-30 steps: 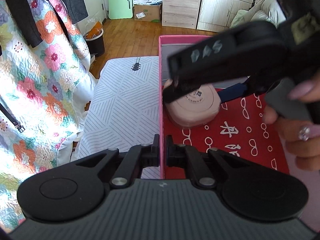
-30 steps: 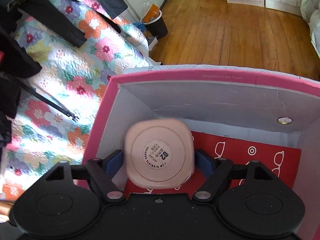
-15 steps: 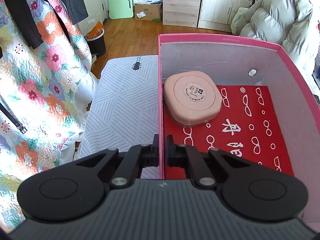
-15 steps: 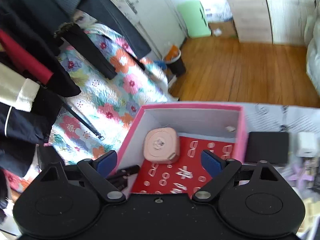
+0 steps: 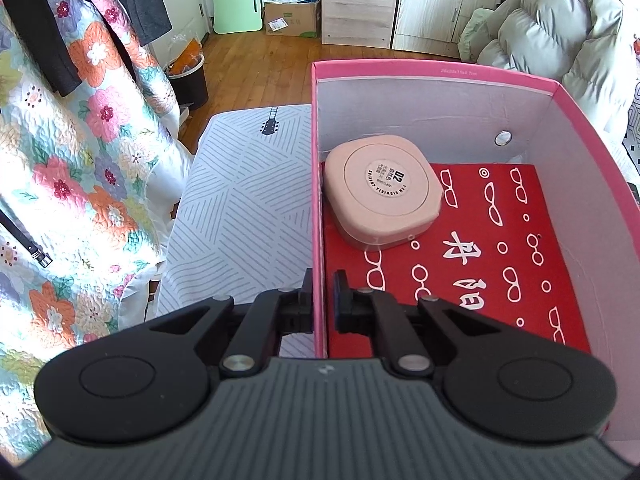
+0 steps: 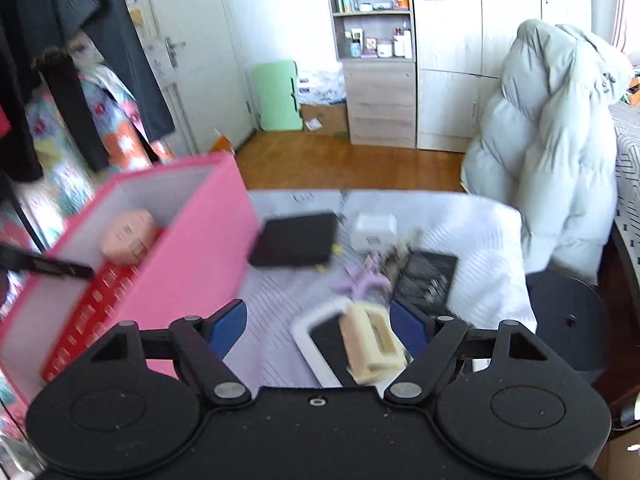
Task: Organize rigid objects
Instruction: 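Grasp the beige hair claw clip with the right tool, then lower the beige claw clip into the box beside the pink case, open right tool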
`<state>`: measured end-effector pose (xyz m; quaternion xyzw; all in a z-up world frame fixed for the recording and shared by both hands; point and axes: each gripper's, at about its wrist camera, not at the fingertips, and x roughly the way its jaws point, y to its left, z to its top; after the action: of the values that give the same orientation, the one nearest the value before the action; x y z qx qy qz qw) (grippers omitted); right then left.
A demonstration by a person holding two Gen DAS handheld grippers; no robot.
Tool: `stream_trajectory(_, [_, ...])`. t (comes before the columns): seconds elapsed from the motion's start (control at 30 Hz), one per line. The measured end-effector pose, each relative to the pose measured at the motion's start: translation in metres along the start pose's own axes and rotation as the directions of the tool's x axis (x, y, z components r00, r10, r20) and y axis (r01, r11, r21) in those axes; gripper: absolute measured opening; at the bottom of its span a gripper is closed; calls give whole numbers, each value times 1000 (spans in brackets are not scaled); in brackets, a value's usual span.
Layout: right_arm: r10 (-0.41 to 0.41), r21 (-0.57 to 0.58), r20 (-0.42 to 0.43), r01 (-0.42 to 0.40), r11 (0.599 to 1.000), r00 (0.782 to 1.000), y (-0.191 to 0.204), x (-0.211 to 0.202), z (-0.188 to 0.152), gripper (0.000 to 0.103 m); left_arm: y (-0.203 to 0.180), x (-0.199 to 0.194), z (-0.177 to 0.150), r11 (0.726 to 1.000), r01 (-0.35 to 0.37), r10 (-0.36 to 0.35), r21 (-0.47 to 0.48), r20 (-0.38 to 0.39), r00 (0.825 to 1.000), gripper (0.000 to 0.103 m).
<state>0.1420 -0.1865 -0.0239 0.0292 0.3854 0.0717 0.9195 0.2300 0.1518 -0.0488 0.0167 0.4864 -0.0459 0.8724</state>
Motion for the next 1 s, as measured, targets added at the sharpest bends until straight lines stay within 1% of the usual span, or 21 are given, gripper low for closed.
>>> stream_trajectory(0.07, [-45,-20,-8,45,999,999,-2,10,-12,77,0,0,0,1000,1,-1,-2,-1,1000,5])
stream_trajectory(0.13, [-86,-27,-15,86,996,996,-7,20,-17,70,1,0,0,1000,4,-4,-5,-1,1000,5])
stream_trajectory(0.27, [-131,0,-15,131,991,991,-15,37,-24,67,2,0,0,1000,8,-9,-10,-2,1000,5])
stream_trajectory(0.37, [-176,-53,15,176,983,984,-9,46,-25,69,3,0,1,1000,9,-9,-10,-2,1000,5])
stream_trajectory(0.43, [-182,-58,32,184,981,983,-6,48,-23,62,2,0,0,1000,8,-8,-9,-2,1000,5])
stream_trajectory(0.5, [-197,-60,33,199,978,980,-2,47,-22,62,3,0,0,1000,8,-8,-9,-2,1000,5])
stream_trajectory(0.57, [-216,-79,61,220,972,975,5,43,-21,62,2,0,0,1000,8,-8,-9,-2,1000,5])
stream_trajectory(0.67, [-189,-95,60,194,976,980,15,34,-16,61,3,1,1,1000,5,-5,-7,-2,1000,5])
stream_trajectory(0.8, [-187,-138,43,191,972,981,37,19,-1,61,3,1,1,1000,4,-4,-5,-2,1000,5])
stream_trajectory(0.87, [-150,-160,42,155,975,988,49,7,9,60,3,1,1,1000,3,-3,-5,-2,1000,5])
stream_trajectory(0.9, [-120,-170,46,127,977,992,56,1,15,58,3,1,1,1000,3,-3,-4,-2,1000,5])
stream_trajectory(1.0, [-38,-199,62,50,979,997,78,-16,34,56,3,1,1,1000,5,-5,-7,-2,1000,5])
